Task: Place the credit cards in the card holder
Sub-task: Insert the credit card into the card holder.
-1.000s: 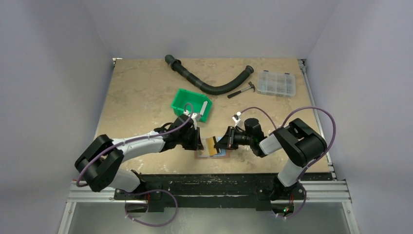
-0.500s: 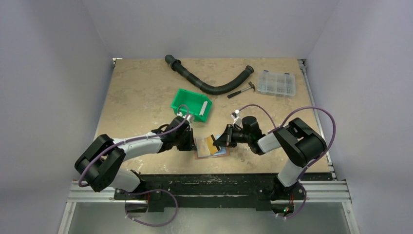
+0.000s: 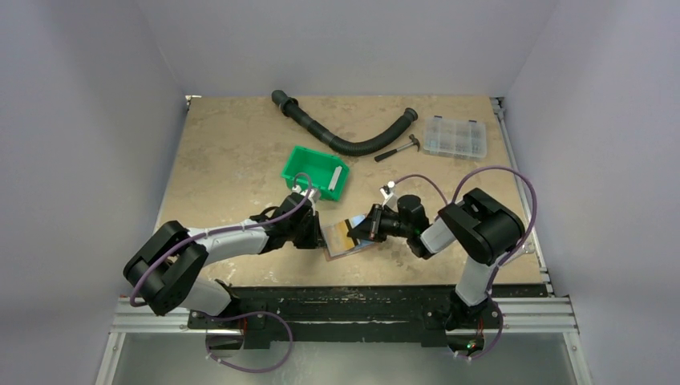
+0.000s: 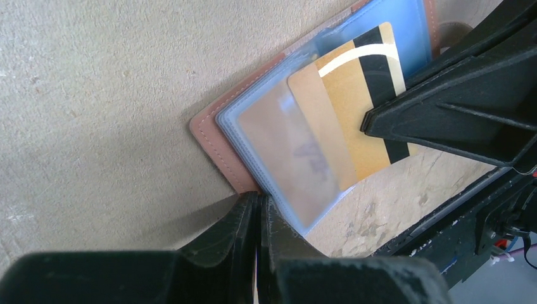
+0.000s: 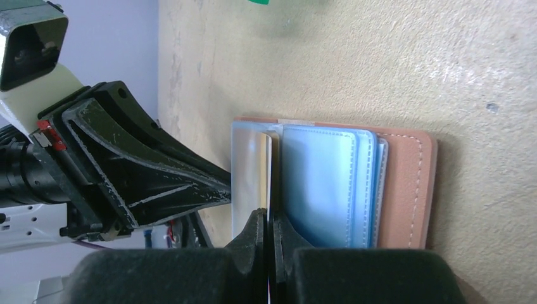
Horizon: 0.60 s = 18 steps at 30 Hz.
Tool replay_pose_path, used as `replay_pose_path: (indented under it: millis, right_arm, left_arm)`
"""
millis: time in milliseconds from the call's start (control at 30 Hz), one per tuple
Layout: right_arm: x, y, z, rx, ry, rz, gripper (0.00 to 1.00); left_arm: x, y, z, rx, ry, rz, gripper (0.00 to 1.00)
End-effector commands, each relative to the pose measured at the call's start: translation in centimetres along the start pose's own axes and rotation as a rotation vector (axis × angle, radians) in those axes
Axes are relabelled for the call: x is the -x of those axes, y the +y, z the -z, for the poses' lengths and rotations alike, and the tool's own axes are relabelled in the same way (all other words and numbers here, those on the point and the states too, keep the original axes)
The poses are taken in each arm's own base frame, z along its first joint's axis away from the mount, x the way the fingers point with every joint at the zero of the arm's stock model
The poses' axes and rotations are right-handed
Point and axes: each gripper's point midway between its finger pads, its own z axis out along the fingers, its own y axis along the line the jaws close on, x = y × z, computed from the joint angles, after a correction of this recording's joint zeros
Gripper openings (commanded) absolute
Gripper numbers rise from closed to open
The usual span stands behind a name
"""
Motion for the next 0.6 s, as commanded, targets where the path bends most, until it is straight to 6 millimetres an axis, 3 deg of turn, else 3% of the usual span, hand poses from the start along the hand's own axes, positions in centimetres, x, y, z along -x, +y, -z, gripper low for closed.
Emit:
replay_pose_path:
  millis: [0, 133, 233, 367, 467, 567]
  right_arm:
    - [-2.3, 0.5, 0.2, 0.068, 0.052, -0.018, 0.0]
    - [-3.2, 0.0, 0.6, 0.072, 0.066, -0.036, 0.03]
    - [-2.9, -1.1, 0.6, -0.012, 0.069, -0.031, 0.18]
    - [-1.7, -3.2, 1.3, -0.241, 0.072, 0.084, 0.49]
    - [-1.0, -3.8, 2.3, -0.34, 0.067, 0.12, 0.59]
    - [-0.5, -3.8, 2.9, -0.393, 0.055, 0.152, 0.61]
  left_arm:
    - [-1.6, 0.6, -0.7, 0.011, 0.041, 0.004, 0.03]
    - [-1.2, 0.3, -1.2, -0.001, 0.022, 0.01, 0.03]
    - [-1.3, 0.3, -1.4, 0.0, 0.029, 0.012, 0.03]
    - [-1.3, 0.3, -1.3, 0.0, 0.028, 0.013, 0.03]
    - [-1.4, 0.2, -1.3, -0.004, 0.034, 0.01, 0.03]
    - [-1.3, 0.2, -1.3, -0.007, 0.035, 0.01, 0.03]
